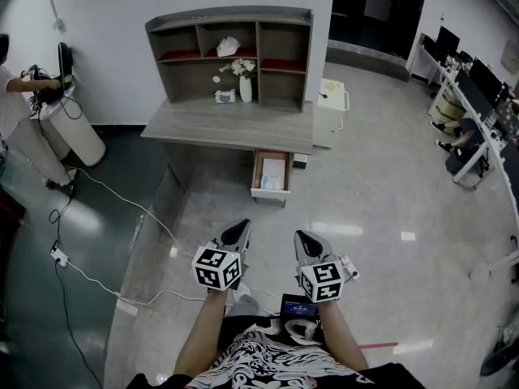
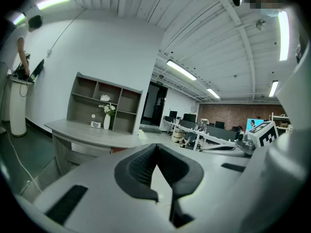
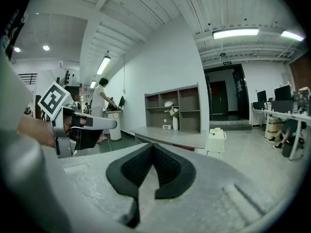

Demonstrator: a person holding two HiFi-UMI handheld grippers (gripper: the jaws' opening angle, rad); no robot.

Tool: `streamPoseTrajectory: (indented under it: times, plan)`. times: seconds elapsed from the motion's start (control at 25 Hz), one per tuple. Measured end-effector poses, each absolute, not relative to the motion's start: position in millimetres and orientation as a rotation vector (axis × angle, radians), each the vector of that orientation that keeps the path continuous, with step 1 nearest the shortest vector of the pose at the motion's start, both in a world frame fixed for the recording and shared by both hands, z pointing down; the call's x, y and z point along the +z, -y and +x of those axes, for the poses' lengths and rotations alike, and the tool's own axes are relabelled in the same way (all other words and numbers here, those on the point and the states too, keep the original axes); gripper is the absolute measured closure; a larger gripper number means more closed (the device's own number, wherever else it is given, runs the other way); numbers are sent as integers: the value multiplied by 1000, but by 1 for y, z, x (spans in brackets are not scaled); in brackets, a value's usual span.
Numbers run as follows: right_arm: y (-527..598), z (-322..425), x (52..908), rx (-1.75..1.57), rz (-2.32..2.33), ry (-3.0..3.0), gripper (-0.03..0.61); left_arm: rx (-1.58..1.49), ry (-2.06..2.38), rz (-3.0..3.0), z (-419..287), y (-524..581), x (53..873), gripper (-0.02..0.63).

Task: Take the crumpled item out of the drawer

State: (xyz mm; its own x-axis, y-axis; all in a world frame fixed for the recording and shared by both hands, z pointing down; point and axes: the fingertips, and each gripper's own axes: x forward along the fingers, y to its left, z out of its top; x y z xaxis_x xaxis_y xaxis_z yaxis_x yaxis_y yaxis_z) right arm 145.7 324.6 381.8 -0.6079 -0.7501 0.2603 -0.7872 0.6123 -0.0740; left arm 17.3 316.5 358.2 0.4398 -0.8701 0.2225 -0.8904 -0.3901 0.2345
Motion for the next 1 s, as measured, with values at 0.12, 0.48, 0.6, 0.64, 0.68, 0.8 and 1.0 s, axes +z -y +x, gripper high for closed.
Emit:
streamPoseTrajectory:
  times: [0.12, 0.48, 0.6, 0.64, 0.68, 0.8, 1.0]
  plan:
    - [-328, 145, 381, 268, 1266, 2640, 572, 122, 1519, 2393, 18, -321, 358, 614]
    - [-341, 151, 385, 317, 1265, 2652, 572, 137, 1525, 2375, 20, -335, 362, 615]
    - [-344, 153, 384, 353, 1256, 2687, 572, 142, 1536, 2374, 20, -340, 361, 615]
    - [-346, 151, 383, 346, 1246, 2693, 572, 144, 1538, 2374, 19, -343, 360, 615]
    - [-347, 150, 383, 339, 1236, 2697, 572, 147, 1540, 2373, 19, -346, 360, 615]
    - [-348, 146, 383, 348, 1219, 2707, 572, 137, 1535, 2362, 18, -348, 362, 615]
    - [-332, 141, 391, 369, 1222, 2704, 572, 114, 1518, 2352, 12, -332, 367, 614]
